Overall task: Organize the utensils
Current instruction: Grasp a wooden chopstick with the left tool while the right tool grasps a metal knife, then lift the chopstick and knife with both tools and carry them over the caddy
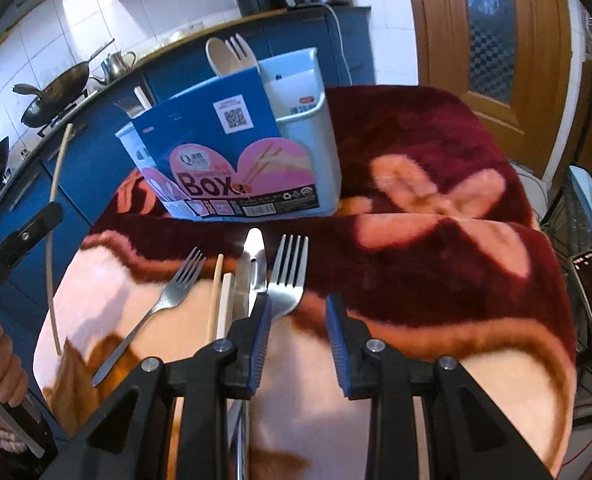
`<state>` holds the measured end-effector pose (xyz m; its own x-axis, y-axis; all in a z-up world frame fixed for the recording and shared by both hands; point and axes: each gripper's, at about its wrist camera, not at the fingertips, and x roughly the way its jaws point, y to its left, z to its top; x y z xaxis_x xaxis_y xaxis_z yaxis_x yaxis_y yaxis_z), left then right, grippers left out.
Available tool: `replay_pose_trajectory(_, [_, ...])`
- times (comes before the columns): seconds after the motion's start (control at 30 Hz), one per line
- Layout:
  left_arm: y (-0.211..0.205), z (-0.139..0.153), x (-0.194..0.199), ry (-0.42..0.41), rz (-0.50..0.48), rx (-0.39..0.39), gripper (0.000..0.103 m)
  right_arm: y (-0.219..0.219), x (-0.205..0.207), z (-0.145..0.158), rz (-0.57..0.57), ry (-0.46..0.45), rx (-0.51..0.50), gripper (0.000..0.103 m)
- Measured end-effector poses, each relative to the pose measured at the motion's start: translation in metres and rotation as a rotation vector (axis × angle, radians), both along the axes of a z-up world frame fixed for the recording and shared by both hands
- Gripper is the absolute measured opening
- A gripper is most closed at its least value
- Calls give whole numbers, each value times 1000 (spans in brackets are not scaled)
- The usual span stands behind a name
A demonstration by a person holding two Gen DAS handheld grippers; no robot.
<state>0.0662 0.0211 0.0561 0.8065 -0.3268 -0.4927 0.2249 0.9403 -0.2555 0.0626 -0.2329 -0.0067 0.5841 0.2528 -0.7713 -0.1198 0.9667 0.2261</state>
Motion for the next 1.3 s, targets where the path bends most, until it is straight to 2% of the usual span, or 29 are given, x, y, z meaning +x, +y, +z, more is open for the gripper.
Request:
replay_pose_trajectory(0.17, [4, -2, 1, -2, 8, -1, 4, 0, 19, -5, 1, 28, -14, 31])
replay_pose_trajectory(0.37, [3, -6, 4, 4, 48, 61, 4, 1, 30, -16, 30, 56, 19, 31])
replay_pose_trajectory(0.67, [1, -13, 7, 27, 62, 74, 4, -6, 37, -18, 54, 58, 80, 33])
replay_pose_trajectory(0.77, [-1, -12, 6, 28, 67, 87, 4, -1, 33, -17, 75, 35, 45, 24])
replay_pose_trajectory(0.8, [-2, -12, 5, 26, 69, 91, 4, -1, 31, -16, 80, 28, 53, 16])
replay_pose_trajectory(0.87, [-2, -10, 3, 20, 70, 95, 4, -2, 28, -13, 84, 13, 83, 10])
replay_pose_trajectory(0.93, [-3, -8, 1, 16, 67, 95, 4, 0, 24, -8, 93, -17, 87, 4])
replay_pose_trajectory(1.07, [-4, -4, -3, -2, 60, 93, 4, 5, 7, 10, 118, -112, 75, 3])
replay_pose_trajectory(1.23, [-5, 2, -10, -44, 54, 90, 4, 17, -33, 45, 113, -342, -26, 3])
replay_pose_trajectory(1.3, [-8, 3, -11, -52, 51, 95, 4, 23, -43, 55, 111, -393, -55, 3])
